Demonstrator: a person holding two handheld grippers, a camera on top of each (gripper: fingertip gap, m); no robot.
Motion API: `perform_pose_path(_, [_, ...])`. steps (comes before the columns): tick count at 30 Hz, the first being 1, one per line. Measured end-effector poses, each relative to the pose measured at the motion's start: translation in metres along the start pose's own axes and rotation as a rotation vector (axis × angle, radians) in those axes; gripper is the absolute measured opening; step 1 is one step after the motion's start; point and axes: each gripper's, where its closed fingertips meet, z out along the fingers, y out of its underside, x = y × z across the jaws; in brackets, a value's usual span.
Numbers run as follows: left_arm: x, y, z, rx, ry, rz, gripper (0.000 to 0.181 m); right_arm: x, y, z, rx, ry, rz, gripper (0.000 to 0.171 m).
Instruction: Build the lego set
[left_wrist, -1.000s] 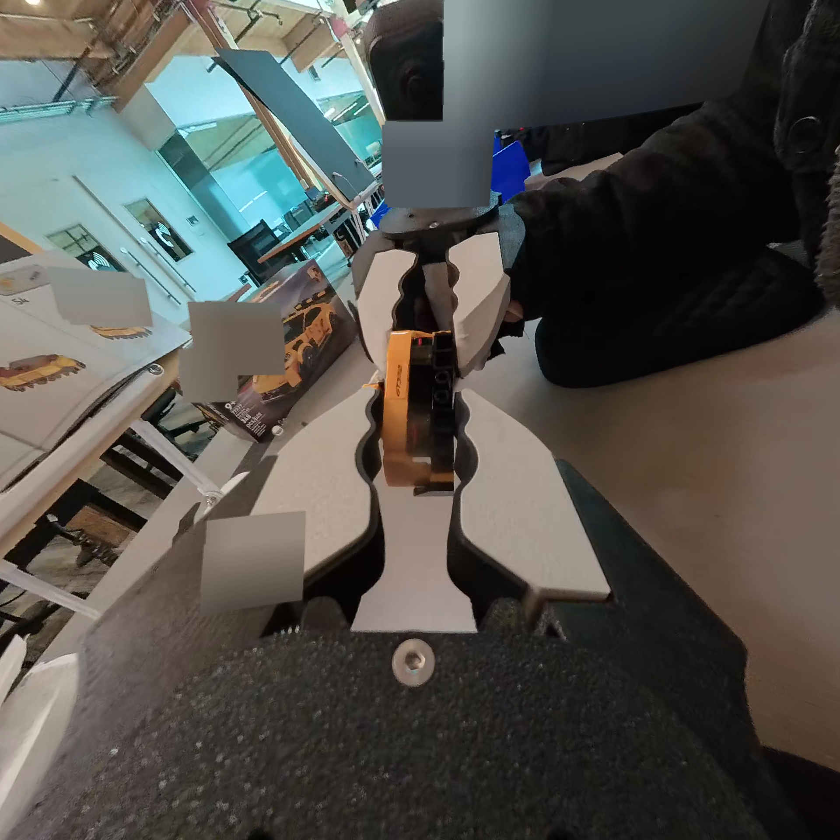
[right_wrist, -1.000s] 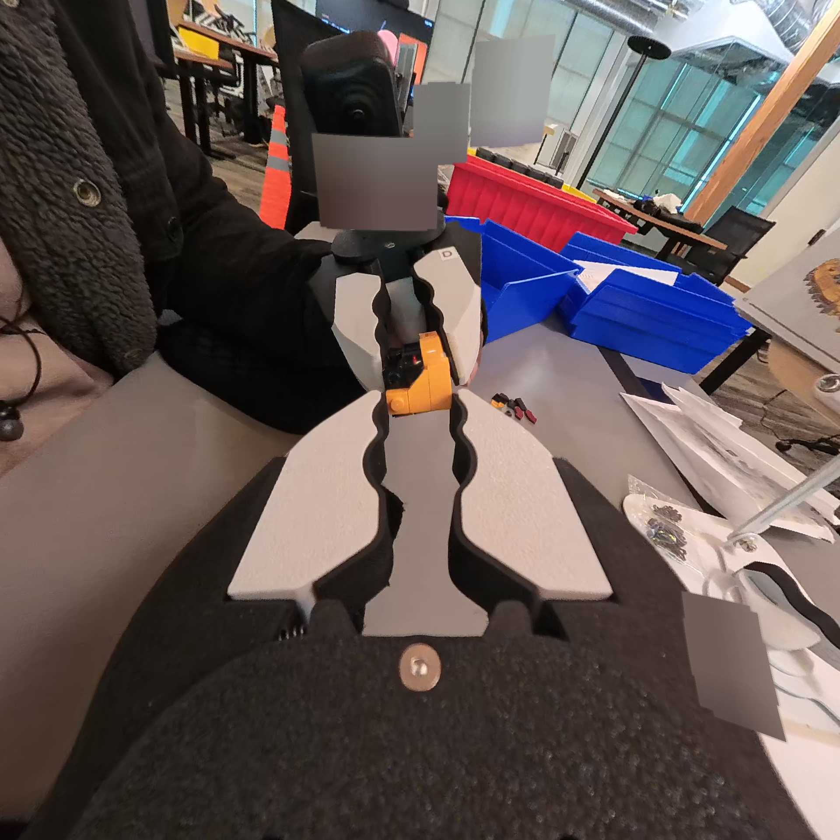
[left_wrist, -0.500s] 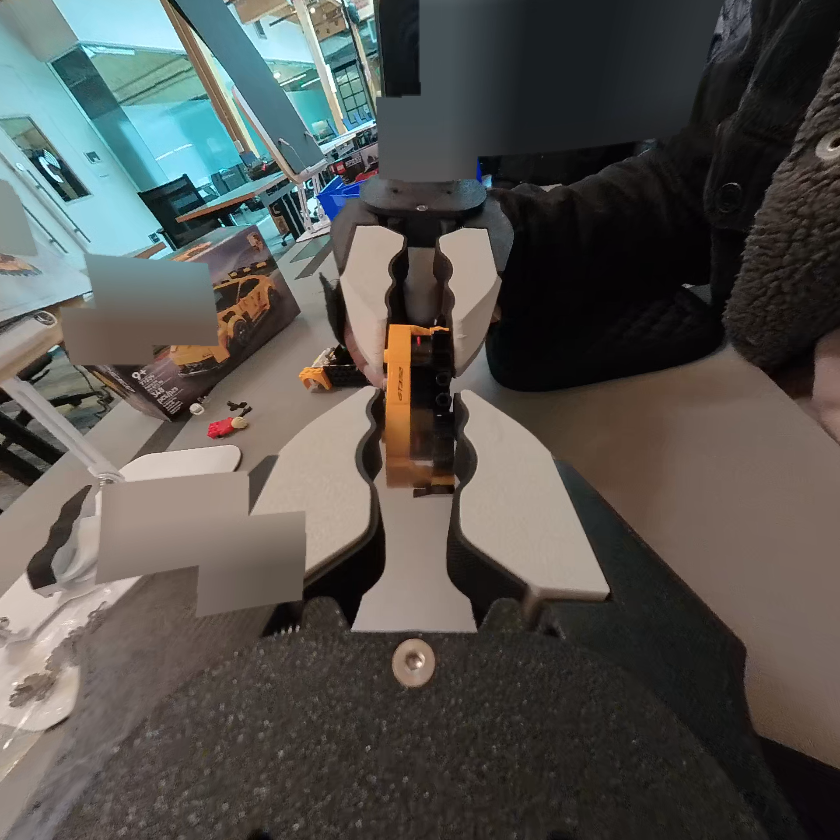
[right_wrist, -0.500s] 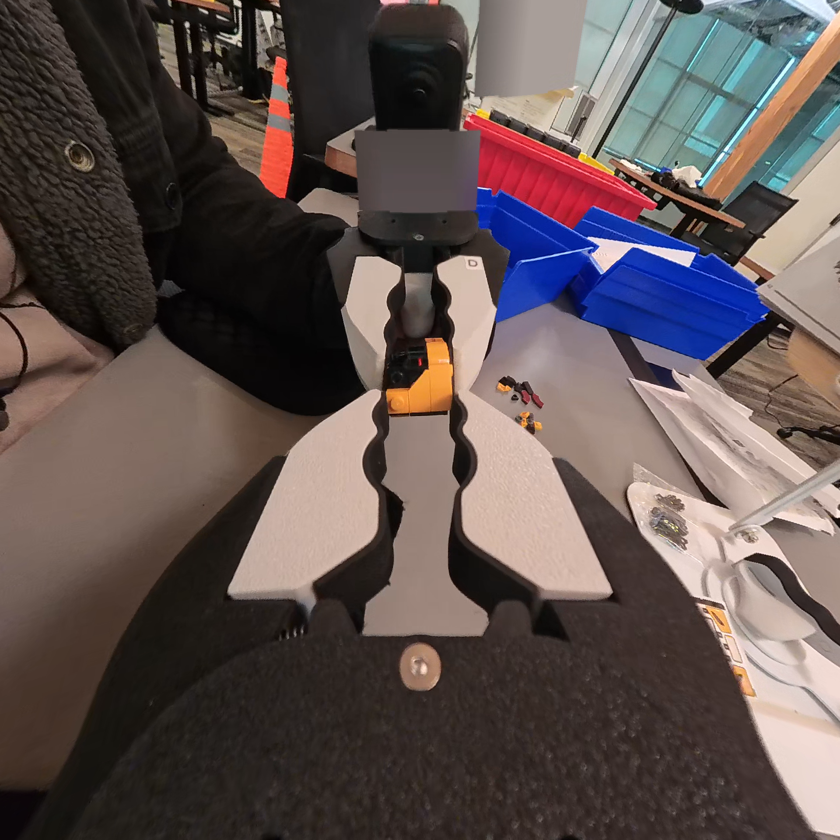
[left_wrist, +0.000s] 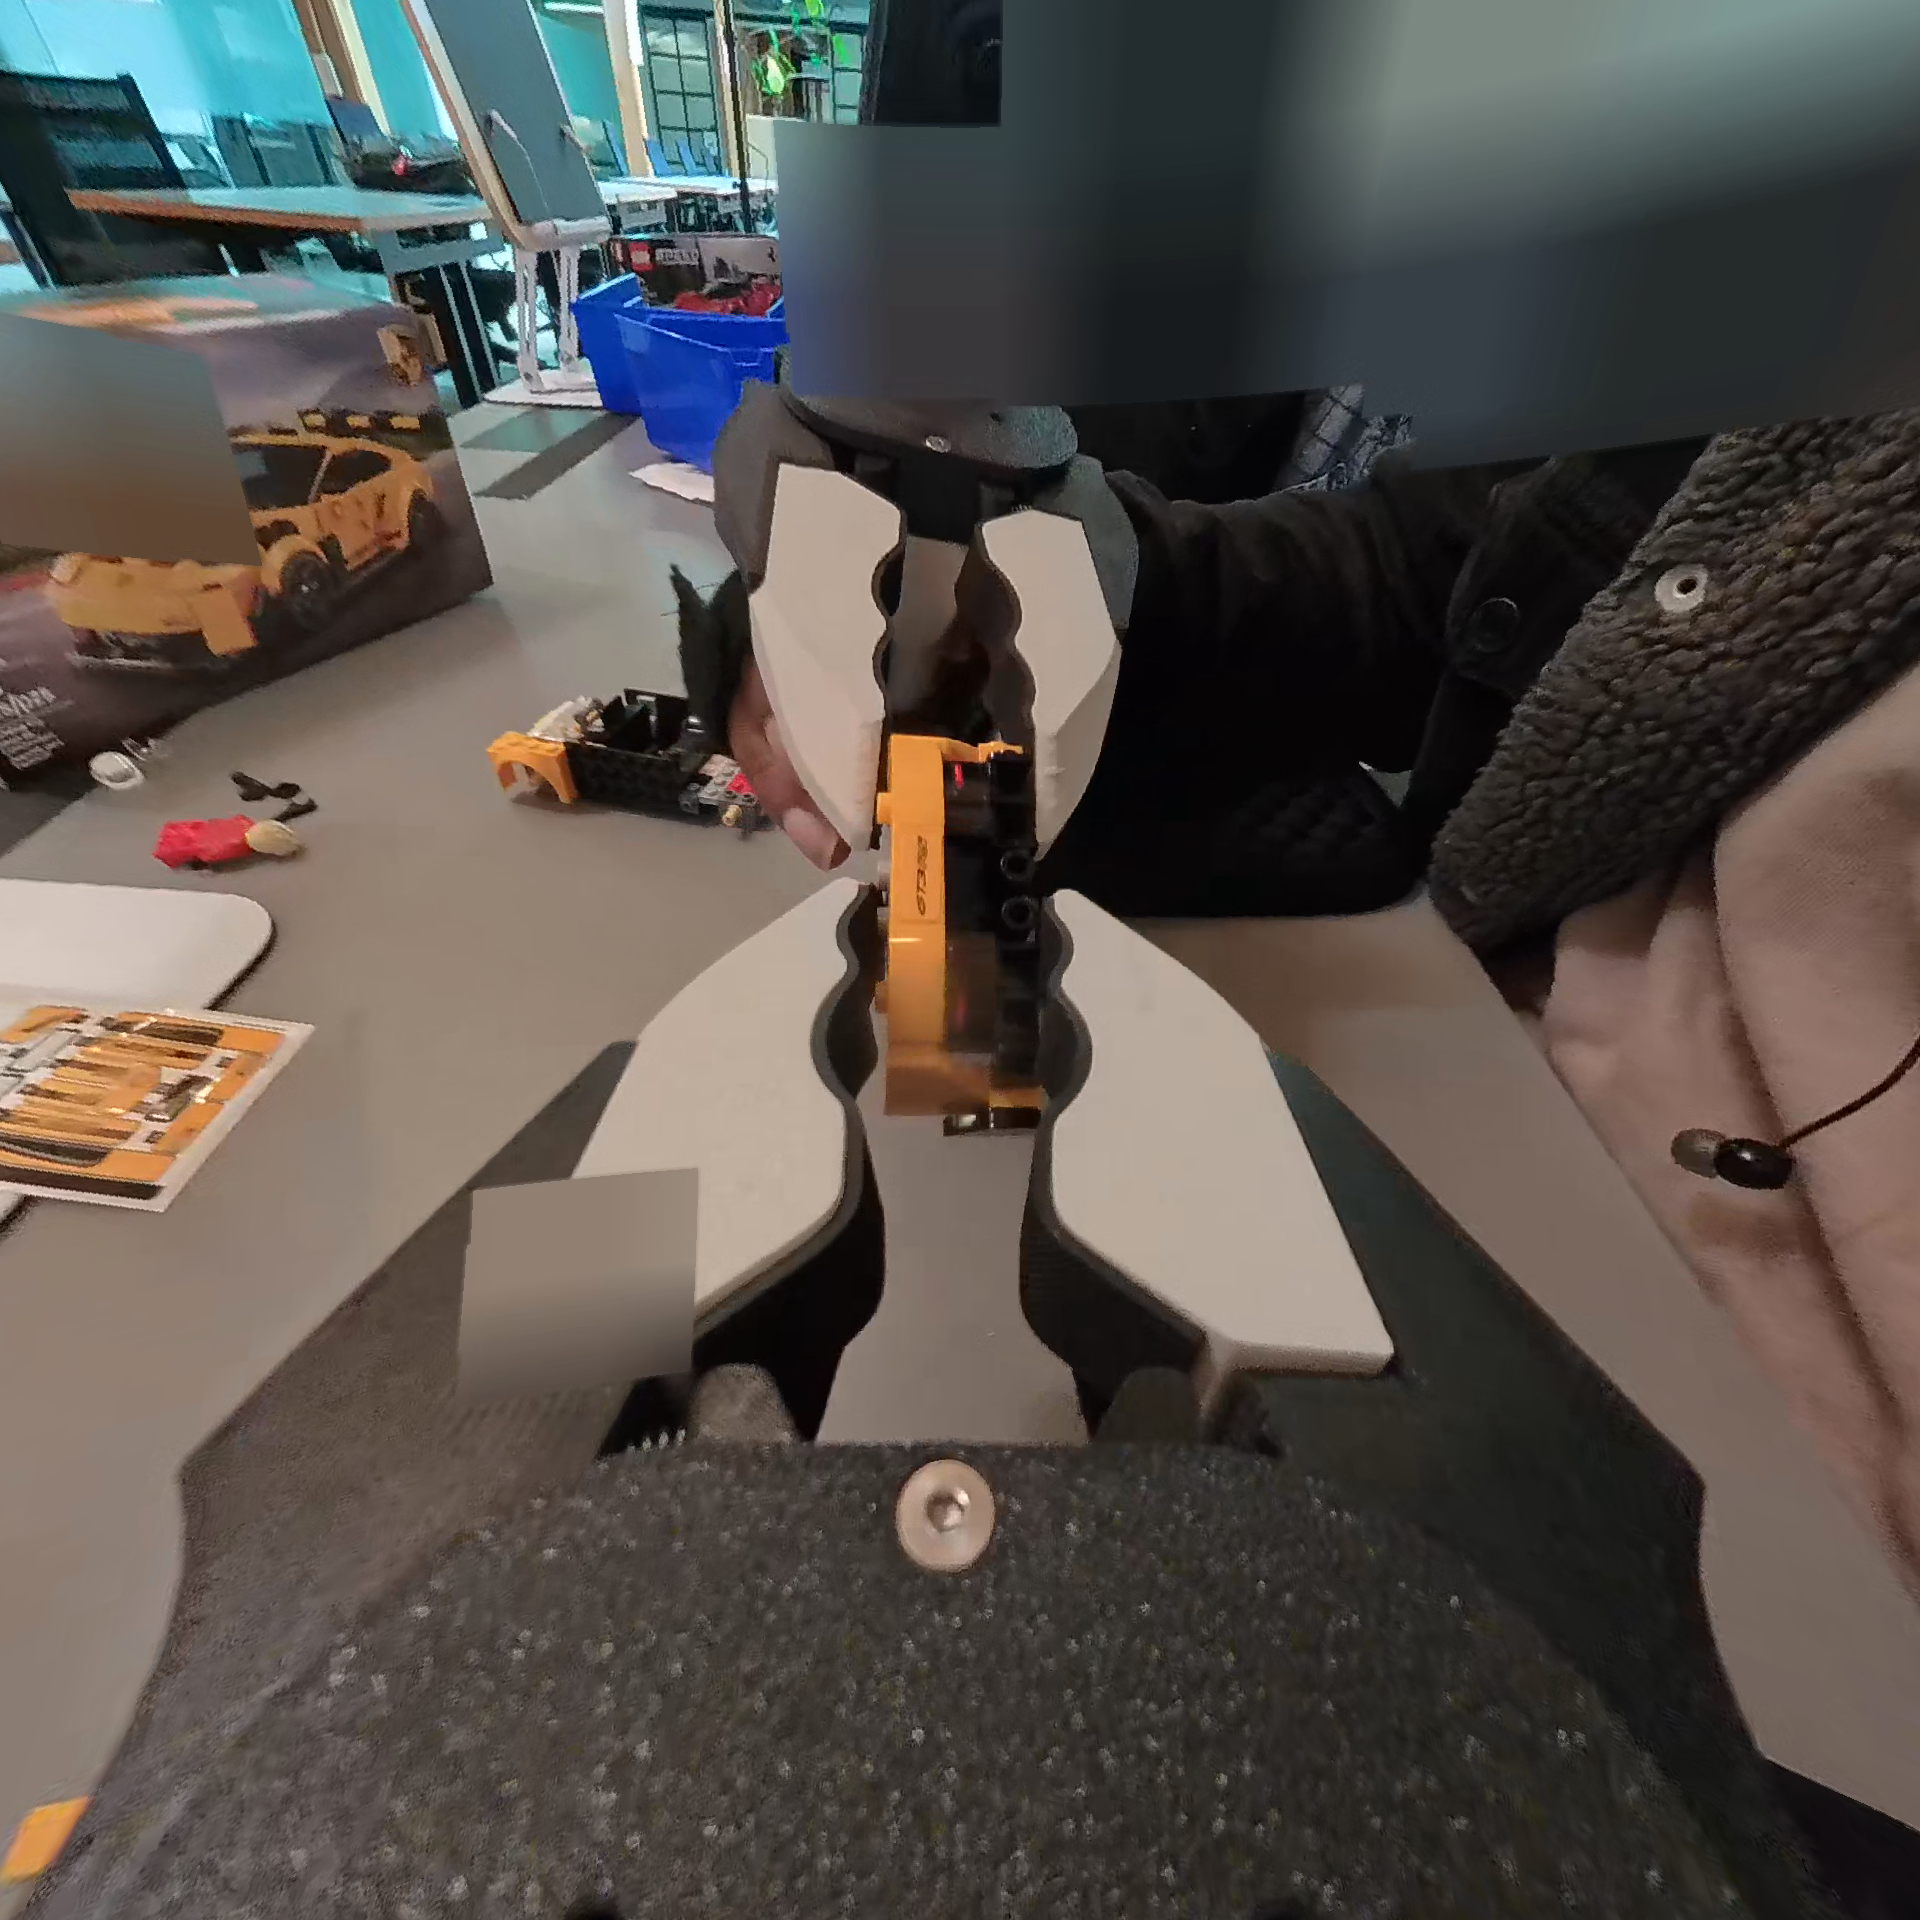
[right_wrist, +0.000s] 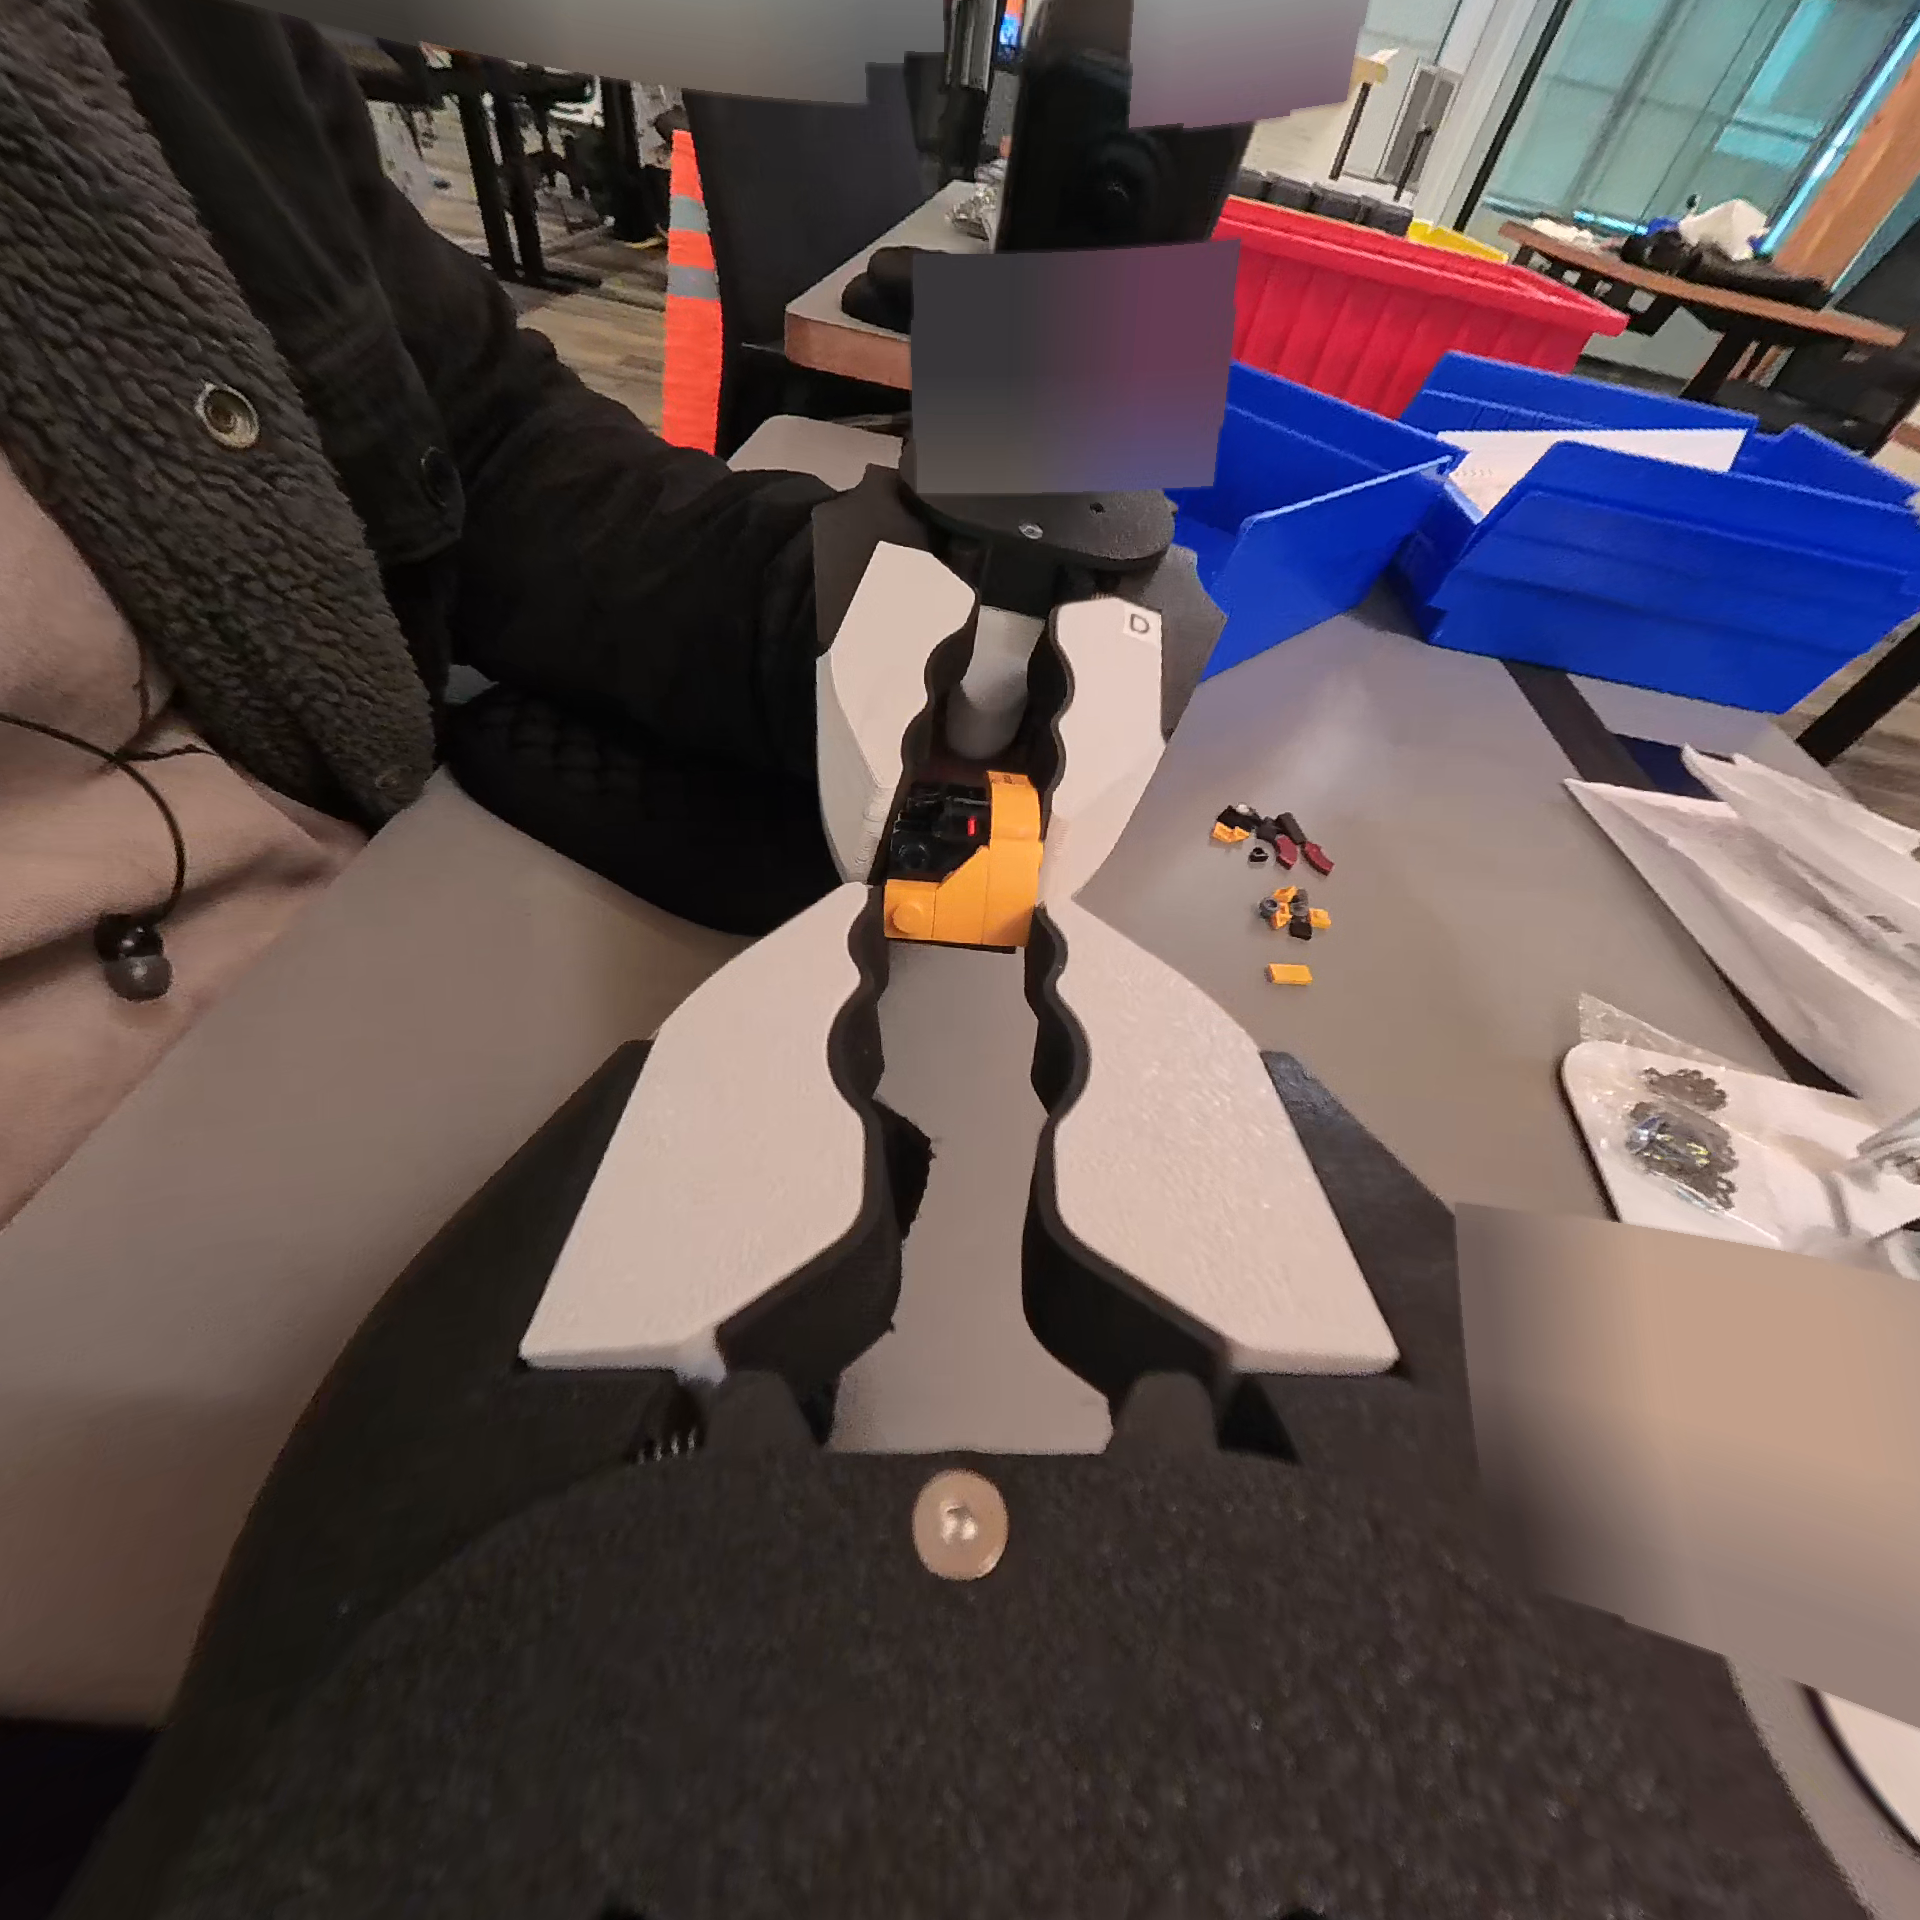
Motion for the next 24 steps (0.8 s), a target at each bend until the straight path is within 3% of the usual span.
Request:
perform_pose_path(13, [0.001, -0.011, 0.000, 0.124, 0.124, -0.224, 0.028, 0.003, -0.013, -0.002, 0.028, 0.023, 0.038, 0.030])
perform_pose_path(17, [0.000, -0.017, -0.004, 0.176, 0.145, -0.264, 0.028, 0.004, -0.019, -0.002, 0.047, 0.036, 0.037, 0.041])
perform_pose_path(24, [-0.005, -0.035, -0.014, 0.338, 0.245, -0.462, 0.028, 0.018, -0.034, -0.004, 0.112, 0.096, 0.084, 0.035])
